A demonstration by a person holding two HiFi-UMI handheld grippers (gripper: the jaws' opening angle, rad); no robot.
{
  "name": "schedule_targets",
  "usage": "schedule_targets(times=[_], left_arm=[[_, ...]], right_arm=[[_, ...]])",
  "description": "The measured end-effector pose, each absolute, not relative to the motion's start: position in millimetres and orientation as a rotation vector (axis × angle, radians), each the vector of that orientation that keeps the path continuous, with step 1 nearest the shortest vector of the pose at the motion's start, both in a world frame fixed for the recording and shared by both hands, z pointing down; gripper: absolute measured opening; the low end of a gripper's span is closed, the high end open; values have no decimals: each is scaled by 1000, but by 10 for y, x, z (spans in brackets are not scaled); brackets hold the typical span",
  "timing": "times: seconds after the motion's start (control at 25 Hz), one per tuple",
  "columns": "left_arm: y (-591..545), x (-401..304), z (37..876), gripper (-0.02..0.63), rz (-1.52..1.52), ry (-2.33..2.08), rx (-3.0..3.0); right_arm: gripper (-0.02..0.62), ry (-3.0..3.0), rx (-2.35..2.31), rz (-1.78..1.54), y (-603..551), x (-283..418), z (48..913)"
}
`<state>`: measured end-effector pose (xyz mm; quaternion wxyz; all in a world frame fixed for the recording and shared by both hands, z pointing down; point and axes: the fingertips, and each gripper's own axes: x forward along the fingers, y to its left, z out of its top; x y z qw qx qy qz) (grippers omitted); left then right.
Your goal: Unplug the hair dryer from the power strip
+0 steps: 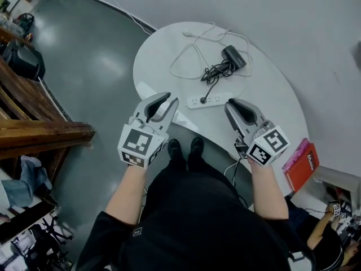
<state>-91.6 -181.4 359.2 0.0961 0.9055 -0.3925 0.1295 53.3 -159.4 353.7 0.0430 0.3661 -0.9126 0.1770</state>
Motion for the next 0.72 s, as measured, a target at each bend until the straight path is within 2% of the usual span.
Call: schedule_targets(times=[0.72], left_arm=[[-2047,-473,4697,135,603,-1014,2634]], right_arm=[[38,-2762,1080,745,-1856,630,4380]])
